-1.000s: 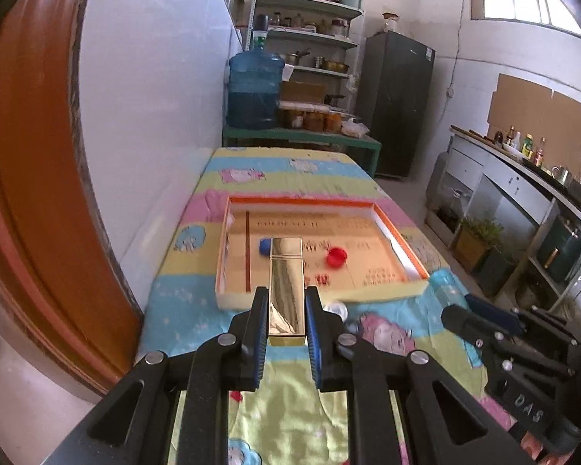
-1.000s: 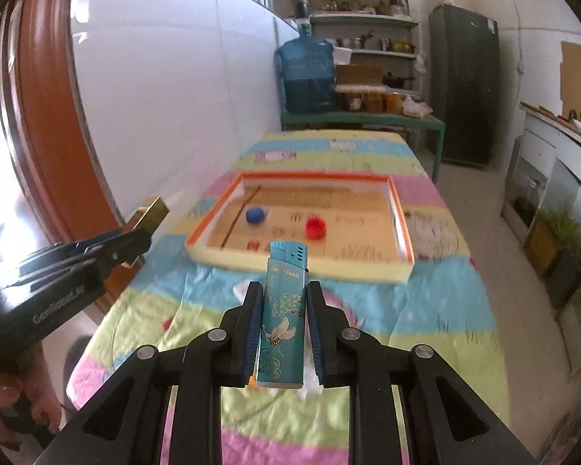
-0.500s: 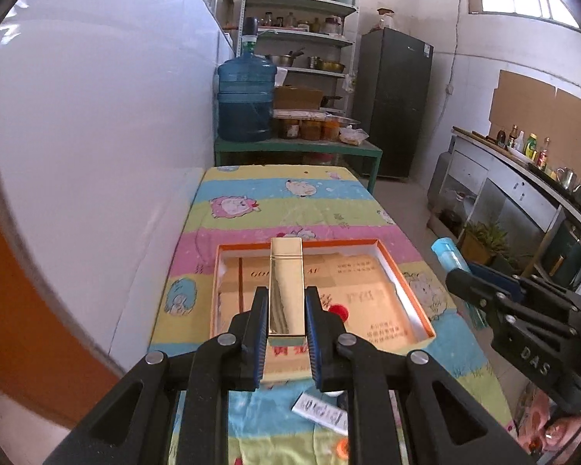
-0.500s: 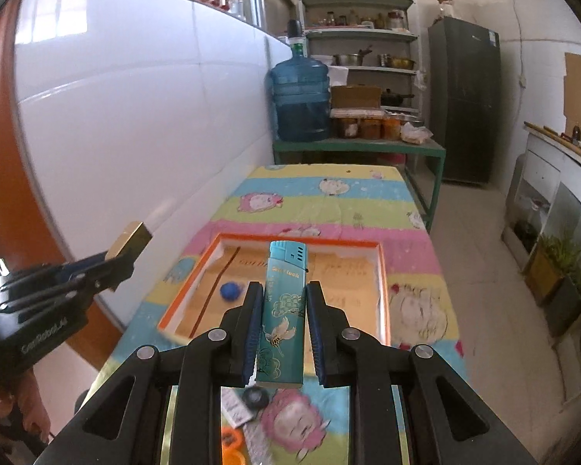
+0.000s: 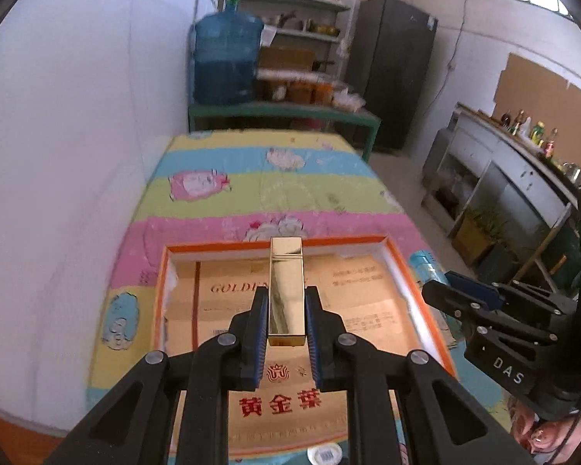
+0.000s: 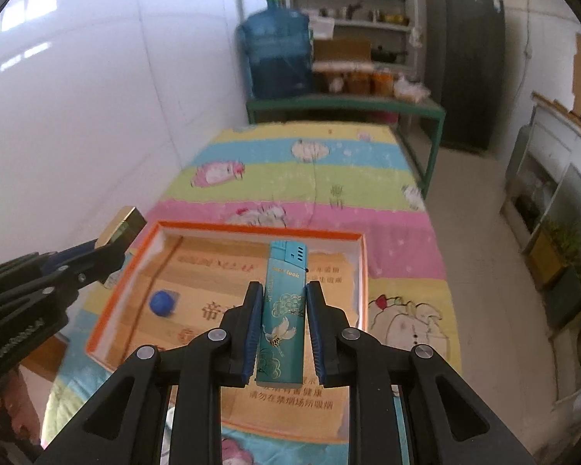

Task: Organize rigid objects
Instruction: 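Carry the gold and teal lighters into the tray with both tools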

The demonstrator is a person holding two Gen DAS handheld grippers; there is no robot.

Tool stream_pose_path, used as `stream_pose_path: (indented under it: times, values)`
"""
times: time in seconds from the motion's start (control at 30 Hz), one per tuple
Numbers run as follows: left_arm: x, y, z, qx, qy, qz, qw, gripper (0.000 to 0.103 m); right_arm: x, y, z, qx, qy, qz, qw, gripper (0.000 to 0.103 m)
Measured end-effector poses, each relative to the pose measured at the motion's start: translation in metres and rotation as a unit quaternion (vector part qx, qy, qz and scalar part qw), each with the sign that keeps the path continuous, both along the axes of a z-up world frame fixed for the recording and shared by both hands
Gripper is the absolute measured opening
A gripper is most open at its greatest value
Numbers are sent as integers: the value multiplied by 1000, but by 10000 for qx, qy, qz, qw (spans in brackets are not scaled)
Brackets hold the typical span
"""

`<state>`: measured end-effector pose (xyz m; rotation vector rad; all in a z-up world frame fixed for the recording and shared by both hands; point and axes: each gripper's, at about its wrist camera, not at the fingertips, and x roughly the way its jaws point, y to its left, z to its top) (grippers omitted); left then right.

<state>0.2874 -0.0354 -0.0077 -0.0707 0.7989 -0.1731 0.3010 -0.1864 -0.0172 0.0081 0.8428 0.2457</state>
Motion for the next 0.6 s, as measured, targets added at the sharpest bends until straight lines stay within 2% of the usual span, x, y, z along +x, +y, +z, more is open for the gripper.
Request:
stream_pose_path:
  times: [0.07,0.2,0.6]
  values:
    - [12,-1,-17,-30,202,10,9998,18,11,1,-14,20,190,42,9998,23]
    - [24,-3,-38,-64,337,43,9994,18,29,4,-37,84,471,101,9988,23]
    - [40,-10,-74,149,575,16,9982,18,58,14,-73,-157,738,72,9971,23]
